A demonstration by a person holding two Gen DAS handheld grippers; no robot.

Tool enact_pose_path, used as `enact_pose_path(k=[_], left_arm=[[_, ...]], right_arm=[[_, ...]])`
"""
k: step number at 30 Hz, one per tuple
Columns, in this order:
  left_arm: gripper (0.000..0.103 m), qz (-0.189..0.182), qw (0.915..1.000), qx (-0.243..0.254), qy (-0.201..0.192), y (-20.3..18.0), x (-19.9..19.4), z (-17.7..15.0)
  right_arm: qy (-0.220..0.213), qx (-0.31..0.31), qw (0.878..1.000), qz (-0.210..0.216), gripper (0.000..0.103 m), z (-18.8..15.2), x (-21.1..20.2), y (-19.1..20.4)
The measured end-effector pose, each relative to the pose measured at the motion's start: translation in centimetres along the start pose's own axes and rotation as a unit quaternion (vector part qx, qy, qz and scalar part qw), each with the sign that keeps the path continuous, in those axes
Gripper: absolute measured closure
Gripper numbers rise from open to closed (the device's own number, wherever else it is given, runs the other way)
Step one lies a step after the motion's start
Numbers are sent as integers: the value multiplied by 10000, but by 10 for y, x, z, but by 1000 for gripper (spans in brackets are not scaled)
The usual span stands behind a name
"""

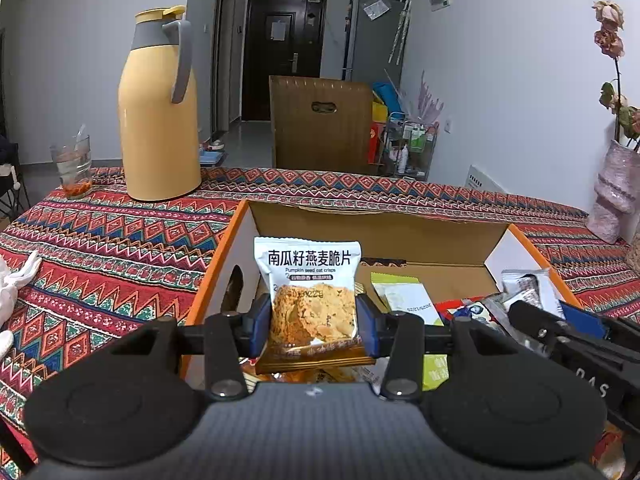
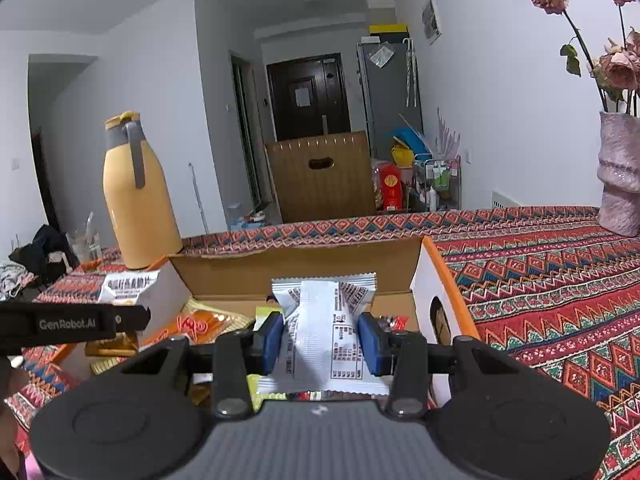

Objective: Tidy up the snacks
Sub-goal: 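Lower both held packets into the box and open both grippers, then move both open grippers from the box back to the snack pile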

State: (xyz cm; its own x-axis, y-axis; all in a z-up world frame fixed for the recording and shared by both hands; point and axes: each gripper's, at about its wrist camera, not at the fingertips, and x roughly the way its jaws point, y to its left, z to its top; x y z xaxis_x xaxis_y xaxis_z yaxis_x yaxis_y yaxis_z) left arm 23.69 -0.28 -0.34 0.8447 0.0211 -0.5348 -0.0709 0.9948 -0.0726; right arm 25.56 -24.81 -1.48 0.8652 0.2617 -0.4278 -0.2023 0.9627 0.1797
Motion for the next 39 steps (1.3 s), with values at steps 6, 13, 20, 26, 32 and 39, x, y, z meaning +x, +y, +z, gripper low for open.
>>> enact_pose_path(k=[6, 13, 20, 26, 32, 39], left_arm=[[35, -57, 9997, -66, -225, 1, -9, -4], [0, 148, 9977, -276, -609, 5, -24, -3], [0, 117, 9981, -289, -533, 5, -23, -3], [0, 127, 9982, -294, -500, 4, -28, -3], [0, 110, 9984, -327, -441, 1, -43, 5], [0, 113, 9990, -160, -406, 7, -69, 3]], right_arm=[[-52, 89, 9999, -28, 35, -2, -4, -3], [-336, 240, 9990, -151, 0, 0, -15, -10], [-323, 301, 9987, -263, 0, 1, -13, -11], [-394, 283, 9985, -273, 0, 1, -18, -10], [-517, 130, 9981, -311, 0, 9, -31, -3], [-523, -139, 9982, -272, 0, 10, -56, 13]])
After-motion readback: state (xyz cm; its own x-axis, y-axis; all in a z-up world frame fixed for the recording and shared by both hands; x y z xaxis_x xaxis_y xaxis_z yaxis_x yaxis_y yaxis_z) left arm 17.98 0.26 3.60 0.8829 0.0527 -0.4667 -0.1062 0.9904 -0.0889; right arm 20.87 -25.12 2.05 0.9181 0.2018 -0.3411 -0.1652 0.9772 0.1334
